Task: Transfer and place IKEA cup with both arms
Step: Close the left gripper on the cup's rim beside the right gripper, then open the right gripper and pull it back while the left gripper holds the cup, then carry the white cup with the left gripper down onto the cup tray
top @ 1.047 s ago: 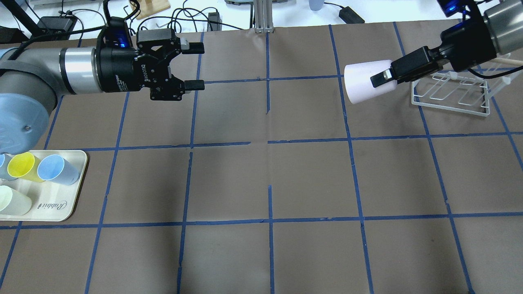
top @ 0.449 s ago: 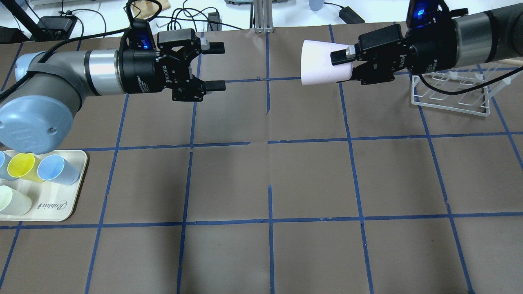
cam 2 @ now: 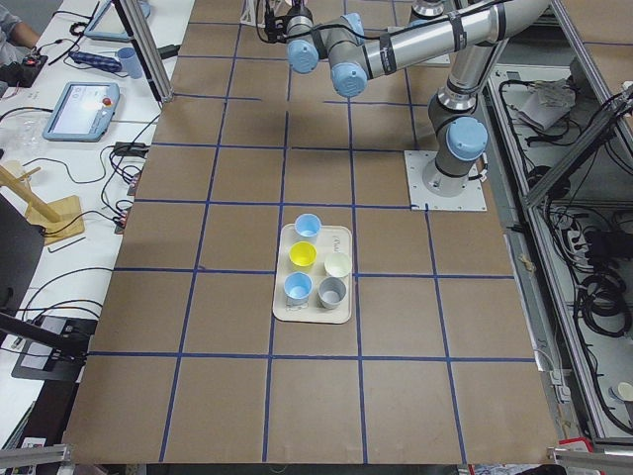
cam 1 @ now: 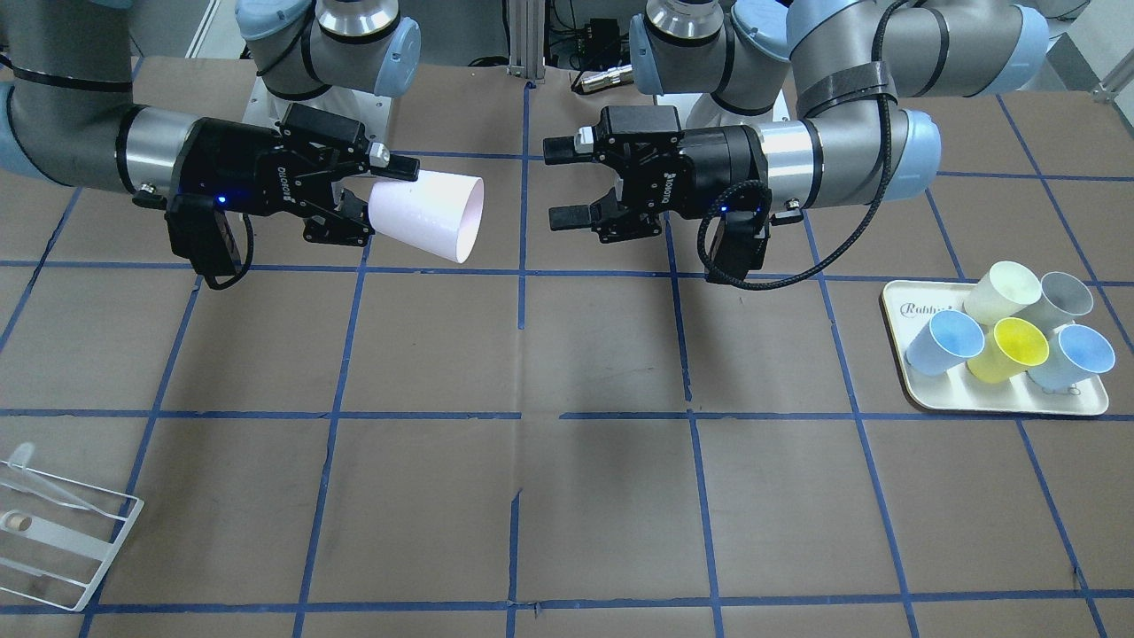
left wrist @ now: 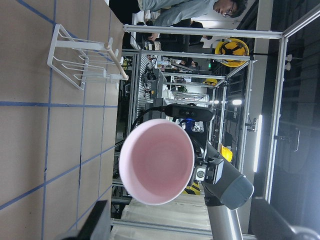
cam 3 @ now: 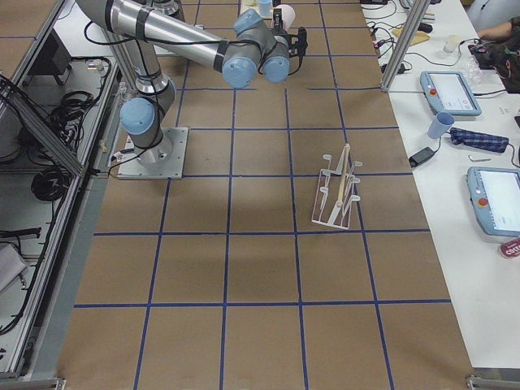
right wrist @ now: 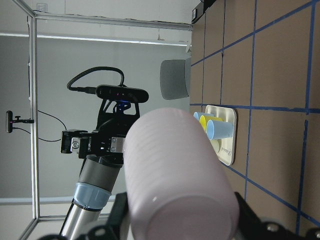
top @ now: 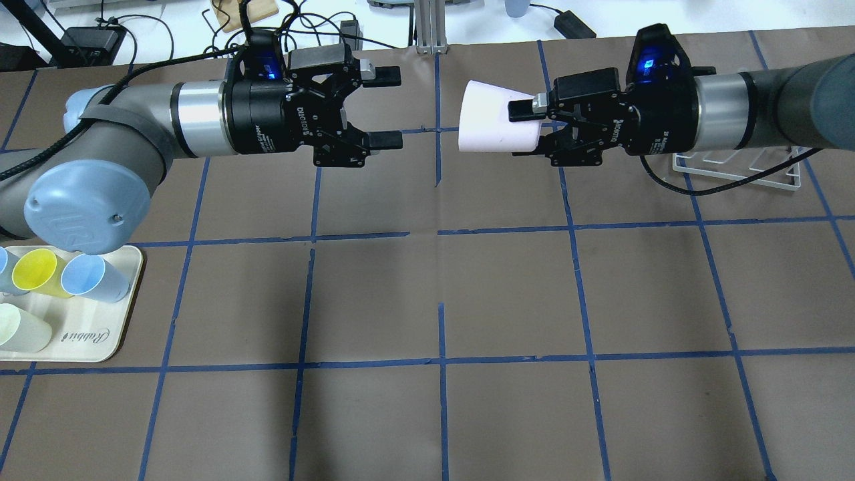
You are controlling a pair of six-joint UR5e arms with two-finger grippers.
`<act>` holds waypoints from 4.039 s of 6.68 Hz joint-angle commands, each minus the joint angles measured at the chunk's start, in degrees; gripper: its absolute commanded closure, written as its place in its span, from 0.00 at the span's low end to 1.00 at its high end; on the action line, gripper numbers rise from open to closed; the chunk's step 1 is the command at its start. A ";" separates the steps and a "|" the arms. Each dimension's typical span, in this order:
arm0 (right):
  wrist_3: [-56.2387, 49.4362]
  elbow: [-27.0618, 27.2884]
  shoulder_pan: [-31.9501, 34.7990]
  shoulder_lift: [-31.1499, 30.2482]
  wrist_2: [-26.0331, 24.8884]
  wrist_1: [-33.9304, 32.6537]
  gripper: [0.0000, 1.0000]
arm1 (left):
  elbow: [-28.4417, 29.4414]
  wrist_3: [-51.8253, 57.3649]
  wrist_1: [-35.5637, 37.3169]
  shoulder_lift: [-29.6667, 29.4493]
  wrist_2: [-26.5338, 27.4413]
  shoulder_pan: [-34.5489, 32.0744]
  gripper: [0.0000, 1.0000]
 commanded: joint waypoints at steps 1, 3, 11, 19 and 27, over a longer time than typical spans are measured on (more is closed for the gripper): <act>1.34 0.21 1.98 0.04 0.44 0.37 0.80 | 0.70 -0.62 6.12 -1.26 0.17 -1.25 0.00; 2.05 0.21 2.78 -0.31 0.44 0.37 0.80 | 0.36 -10.53 15.38 -3.55 0.53 -3.61 0.00; 4.25 0.04 5.68 0.22 2.91 0.19 0.80 | -0.17 -18.03 14.96 -1.62 0.97 -4.25 0.83; 11.89 -2.15 -2.27 -0.13 -6.54 0.19 0.00 | 1.31 -19.42 15.23 0.39 11.69 -3.98 1.00; 52.76 -10.42 1.07 -7.41 -52.76 -18.20 0.00 | 10.72 7.96 2.87 6.29 68.49 6.26 1.00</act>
